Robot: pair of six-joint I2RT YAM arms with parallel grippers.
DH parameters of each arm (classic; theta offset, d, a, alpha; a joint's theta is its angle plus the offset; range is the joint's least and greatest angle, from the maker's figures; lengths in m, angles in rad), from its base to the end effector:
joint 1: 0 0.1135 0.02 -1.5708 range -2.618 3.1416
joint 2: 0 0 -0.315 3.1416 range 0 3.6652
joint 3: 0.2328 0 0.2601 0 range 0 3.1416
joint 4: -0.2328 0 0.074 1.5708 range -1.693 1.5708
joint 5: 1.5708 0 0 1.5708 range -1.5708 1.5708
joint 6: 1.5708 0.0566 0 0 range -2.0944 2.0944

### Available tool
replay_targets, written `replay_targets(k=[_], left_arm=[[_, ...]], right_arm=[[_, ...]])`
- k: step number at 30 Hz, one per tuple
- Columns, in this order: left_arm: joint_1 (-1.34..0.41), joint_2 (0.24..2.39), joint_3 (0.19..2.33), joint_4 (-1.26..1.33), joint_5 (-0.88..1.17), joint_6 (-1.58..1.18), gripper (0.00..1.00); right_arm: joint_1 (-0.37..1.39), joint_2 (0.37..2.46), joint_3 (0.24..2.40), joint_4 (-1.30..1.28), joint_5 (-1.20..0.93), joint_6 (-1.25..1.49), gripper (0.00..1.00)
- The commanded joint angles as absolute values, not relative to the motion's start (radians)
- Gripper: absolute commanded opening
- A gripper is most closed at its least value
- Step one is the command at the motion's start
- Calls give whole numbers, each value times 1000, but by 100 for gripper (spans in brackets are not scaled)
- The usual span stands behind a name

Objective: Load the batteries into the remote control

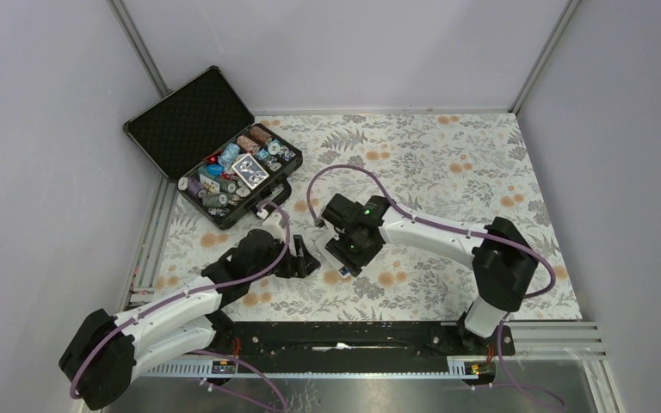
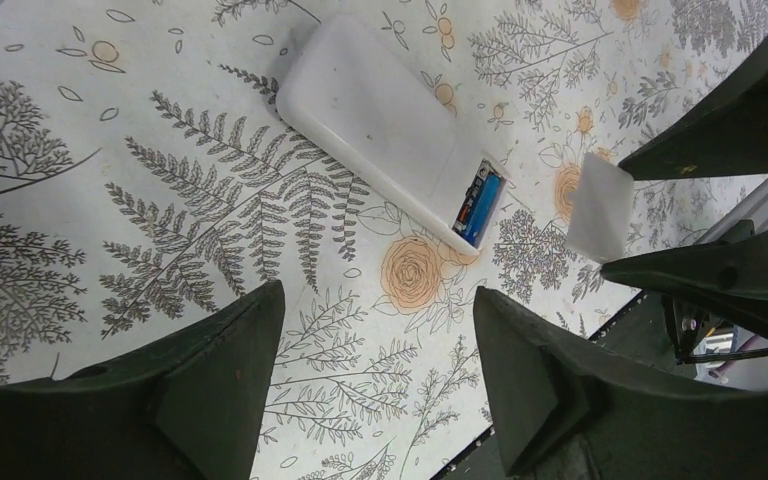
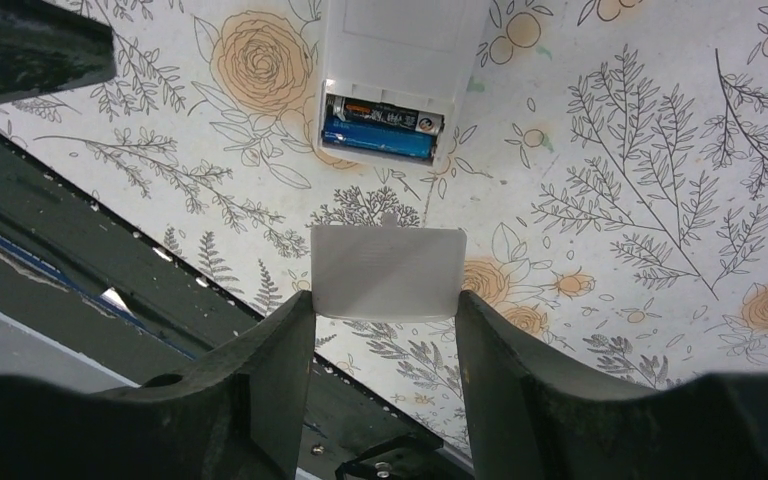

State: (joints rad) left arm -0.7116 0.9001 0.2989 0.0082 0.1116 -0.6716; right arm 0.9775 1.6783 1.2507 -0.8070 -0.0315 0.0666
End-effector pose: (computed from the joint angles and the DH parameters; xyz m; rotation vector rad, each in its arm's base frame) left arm 0.1283 -0.1190 0.1938 0.1146 2.3039 -0.8815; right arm 0.1954 0.2929 0.2531 -1.2615 2.5583 0.2803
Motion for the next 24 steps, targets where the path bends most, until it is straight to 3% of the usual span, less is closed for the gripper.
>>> replay_targets(k=[1, 24], left_arm=[[-709, 845, 289, 12, 58, -656, 73], [-708, 661, 265, -89, -61, -663, 74]], right_arm=[[1007, 1734, 1328, -874, 20, 105, 26], [1026, 1916, 1430, -882, 91, 128, 24]])
